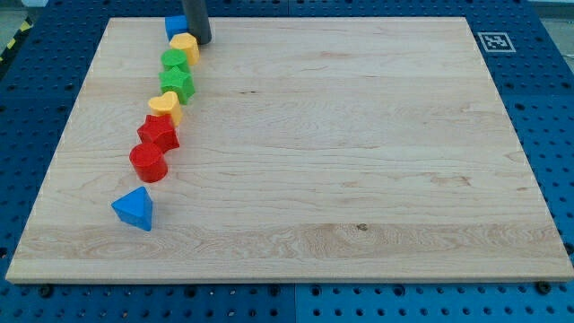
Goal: Slightly move the green star to the left
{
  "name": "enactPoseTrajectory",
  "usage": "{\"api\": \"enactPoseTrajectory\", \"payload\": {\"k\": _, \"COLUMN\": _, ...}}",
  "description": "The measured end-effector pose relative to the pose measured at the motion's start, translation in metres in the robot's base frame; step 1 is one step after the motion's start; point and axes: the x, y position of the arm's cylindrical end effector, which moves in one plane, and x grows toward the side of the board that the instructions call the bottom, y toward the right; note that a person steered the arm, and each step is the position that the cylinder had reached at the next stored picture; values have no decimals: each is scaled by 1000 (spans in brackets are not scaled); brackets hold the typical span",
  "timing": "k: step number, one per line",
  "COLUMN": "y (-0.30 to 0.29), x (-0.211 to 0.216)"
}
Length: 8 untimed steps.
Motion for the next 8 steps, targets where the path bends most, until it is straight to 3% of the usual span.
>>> {"api": "enactPoseTrajectory", "payload": {"k": 2, "y": 0, "x": 29}}
{"api": "enactPoseTrajectory", "payload": {"k": 5, "y": 62, "x": 46}}
{"api": "enactPoseTrajectory", "payload": {"k": 7, "y": 62, "x": 103}}
{"api": "enactPoseTrajectory", "payload": {"k": 8, "y": 62, "x": 108}}
